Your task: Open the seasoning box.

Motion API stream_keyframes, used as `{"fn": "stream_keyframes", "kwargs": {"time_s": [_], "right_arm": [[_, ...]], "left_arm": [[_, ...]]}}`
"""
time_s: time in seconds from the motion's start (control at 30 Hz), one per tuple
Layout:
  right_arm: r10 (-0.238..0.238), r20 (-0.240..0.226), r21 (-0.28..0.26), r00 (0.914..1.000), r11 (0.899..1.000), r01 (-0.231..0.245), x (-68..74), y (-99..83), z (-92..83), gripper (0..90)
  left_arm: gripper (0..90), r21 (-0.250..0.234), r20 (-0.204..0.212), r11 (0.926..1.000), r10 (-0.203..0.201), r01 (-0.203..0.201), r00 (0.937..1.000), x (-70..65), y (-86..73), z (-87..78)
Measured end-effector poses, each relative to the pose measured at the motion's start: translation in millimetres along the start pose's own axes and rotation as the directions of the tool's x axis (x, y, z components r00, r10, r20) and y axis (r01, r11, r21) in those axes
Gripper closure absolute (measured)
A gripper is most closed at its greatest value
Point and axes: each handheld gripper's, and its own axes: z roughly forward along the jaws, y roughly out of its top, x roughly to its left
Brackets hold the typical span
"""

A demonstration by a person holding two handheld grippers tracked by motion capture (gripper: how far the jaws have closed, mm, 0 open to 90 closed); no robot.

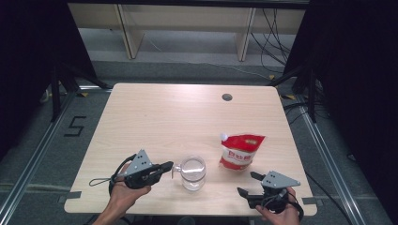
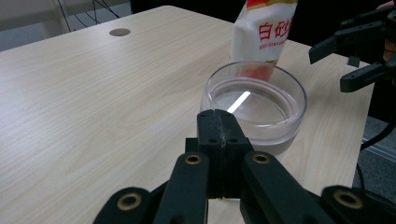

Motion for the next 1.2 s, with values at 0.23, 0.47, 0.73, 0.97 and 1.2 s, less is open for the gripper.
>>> {"fn": "stream_keyframes", "kwargs": {"time_s": [0.23,0.47,0.73,0.97,1.2], "right_arm": [[-0.011,-0.002,-0.007,0.9999,1.0,0.011,3.8,2.8,2.3,26.2],[-0.026,-0.021,-0.008,0.9995,1.0,0.025,6.4,4.2,3.2,31.1],[-0.038,0.004,-0.043,0.9993,0.998,0.038,8.3,8.3,10.4,31.2],[-0.075,-0.027,-0.086,0.9968,0.994,0.073,17.3,18.3,17.6,46.7],[-0.113,-0.087,-0.115,0.9898,0.988,0.103,29.8,31.1,27.8,59.1]], "left_arm": [[89.4,0.005,0.006,1.0,0.007,-0.007,1.0,-2.7,4.3,7.4],[89.4,0.009,0.009,0.9998,0.019,-0.019,0.9998,1.4,3.7,10.6],[89.4,0.012,0.004,0.9998,0.015,-0.015,0.9999,0.3,2.8,10.2],[89.4,0.003,0.007,0.9998,0.022,-0.022,0.9997,-0.2,2.1,10.7],[89.4,0.009,0.0,0.9987,0.05,-0.05,0.9987,-0.4,2.3,9.8]]}}
